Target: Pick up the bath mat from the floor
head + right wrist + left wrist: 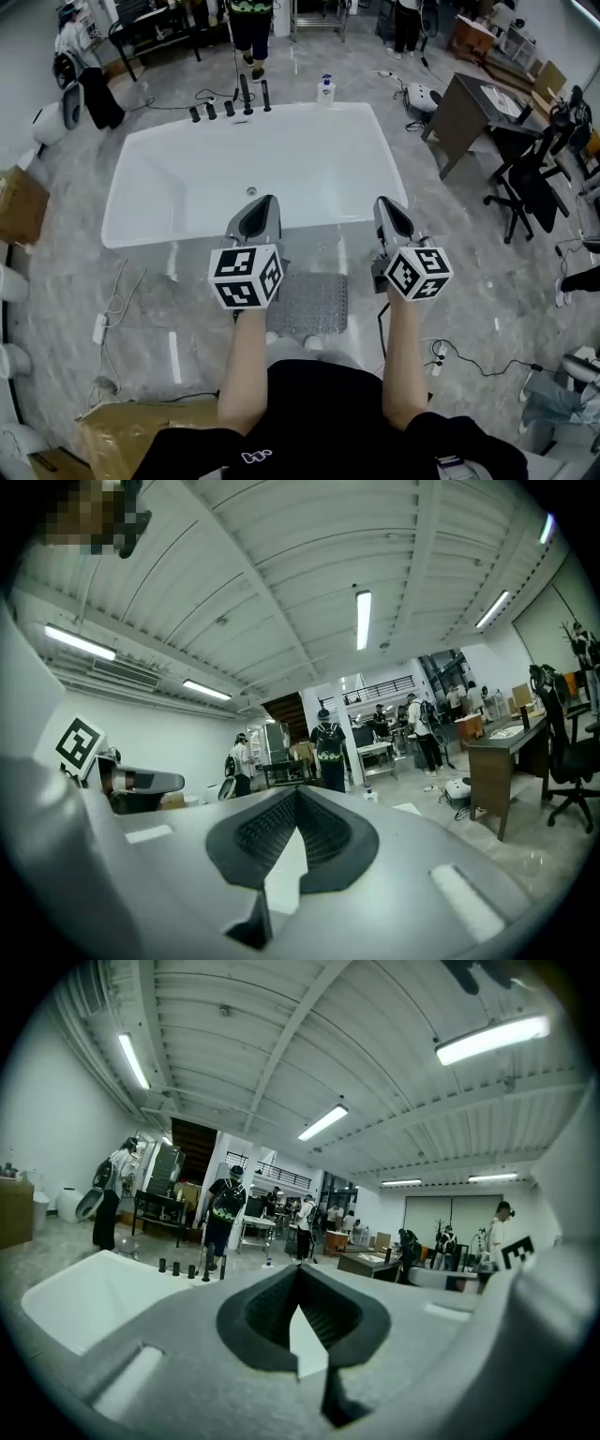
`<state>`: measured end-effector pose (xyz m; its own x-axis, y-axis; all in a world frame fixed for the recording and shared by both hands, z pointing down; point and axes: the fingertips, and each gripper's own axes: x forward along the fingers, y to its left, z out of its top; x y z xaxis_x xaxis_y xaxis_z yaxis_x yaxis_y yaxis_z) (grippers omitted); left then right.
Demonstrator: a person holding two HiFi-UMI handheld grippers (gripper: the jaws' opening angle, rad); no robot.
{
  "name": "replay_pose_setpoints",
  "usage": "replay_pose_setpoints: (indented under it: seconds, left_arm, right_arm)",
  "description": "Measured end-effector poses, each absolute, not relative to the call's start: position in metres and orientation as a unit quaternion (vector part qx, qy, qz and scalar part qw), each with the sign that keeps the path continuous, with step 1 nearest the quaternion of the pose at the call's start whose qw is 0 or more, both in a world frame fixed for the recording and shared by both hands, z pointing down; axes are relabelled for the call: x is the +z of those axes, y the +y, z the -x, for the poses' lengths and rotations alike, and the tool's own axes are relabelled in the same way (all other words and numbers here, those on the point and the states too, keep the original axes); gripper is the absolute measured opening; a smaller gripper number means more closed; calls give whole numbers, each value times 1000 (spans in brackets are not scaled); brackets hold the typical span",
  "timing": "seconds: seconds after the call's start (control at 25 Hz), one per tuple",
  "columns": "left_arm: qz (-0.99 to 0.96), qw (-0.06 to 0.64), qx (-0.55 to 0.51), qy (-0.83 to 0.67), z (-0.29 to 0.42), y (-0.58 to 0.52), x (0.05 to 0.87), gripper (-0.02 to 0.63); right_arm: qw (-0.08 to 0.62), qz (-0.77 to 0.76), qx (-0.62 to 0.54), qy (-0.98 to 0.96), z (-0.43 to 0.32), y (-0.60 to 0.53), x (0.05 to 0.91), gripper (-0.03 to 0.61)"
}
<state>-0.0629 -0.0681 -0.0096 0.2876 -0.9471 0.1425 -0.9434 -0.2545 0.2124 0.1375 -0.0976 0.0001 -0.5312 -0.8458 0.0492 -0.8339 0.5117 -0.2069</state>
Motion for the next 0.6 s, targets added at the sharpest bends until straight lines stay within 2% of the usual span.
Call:
replay_pose_setpoints:
  seconds: [0.4, 0.6]
  left_arm:
    - [-779, 131, 4, -613, 71, -57, -10, -2]
    - [-769, 165, 30, -617, 87, -46, 22, -2]
  right_arm:
    - [45, 463, -106, 879, -130, -95, -7, 5]
    - [46, 460, -152, 874, -122, -91, 22, 4]
